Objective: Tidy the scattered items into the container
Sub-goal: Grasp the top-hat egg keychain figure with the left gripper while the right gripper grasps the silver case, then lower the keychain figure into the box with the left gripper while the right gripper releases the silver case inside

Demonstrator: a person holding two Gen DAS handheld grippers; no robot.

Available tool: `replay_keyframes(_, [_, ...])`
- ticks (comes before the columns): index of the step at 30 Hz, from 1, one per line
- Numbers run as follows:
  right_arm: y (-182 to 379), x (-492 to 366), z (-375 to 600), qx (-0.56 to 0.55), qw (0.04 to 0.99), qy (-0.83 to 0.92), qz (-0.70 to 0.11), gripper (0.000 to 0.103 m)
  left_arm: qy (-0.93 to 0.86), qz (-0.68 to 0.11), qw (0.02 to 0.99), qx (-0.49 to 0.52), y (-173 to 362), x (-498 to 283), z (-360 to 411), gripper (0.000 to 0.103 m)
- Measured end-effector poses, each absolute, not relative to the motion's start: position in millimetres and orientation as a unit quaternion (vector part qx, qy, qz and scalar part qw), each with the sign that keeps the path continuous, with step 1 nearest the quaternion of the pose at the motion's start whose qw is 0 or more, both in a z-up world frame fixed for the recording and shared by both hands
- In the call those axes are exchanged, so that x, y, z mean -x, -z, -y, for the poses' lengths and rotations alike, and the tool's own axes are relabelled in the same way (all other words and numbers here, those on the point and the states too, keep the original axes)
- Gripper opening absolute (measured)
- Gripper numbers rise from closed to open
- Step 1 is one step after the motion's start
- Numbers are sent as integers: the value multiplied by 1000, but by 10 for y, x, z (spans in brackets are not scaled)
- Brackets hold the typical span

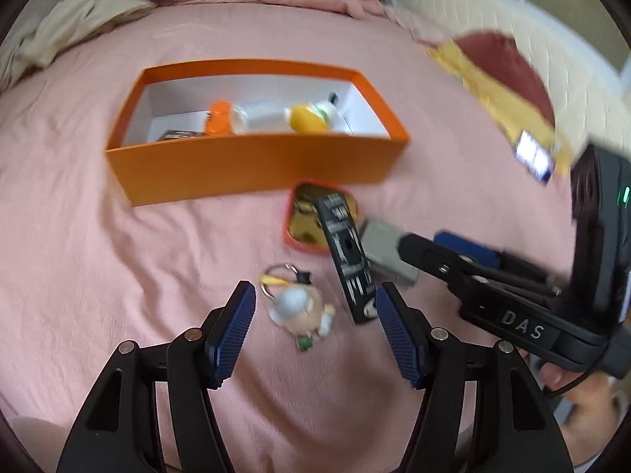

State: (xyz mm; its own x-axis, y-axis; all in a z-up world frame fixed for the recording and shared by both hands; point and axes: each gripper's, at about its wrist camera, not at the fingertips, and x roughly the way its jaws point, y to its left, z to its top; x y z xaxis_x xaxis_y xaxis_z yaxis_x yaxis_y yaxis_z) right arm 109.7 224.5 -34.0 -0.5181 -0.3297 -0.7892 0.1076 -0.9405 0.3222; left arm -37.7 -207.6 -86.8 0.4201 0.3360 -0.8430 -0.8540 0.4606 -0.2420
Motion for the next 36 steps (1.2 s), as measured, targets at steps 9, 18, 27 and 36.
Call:
replay_keyframes(9, [621, -963, -2184, -521, 130, 838, 103, 64, -434, -439, 697, 365, 1260, 356, 1903, 62])
replay_keyframes(18, [585, -1014, -2107, -515, 161, 838, 82, 47, -427, -432, 716, 345, 1155, 379, 2019, 43])
replay_keyframes(27, [300, -1102, -2394, -442, 149, 869, 163, 40, -415, -351, 739, 398, 941, 651, 1999, 43])
replay_keyframes(36, [48, -1139, -2475, -379, 164, 886, 210, 40, -395, -229, 774, 438, 591, 946, 1943, 43])
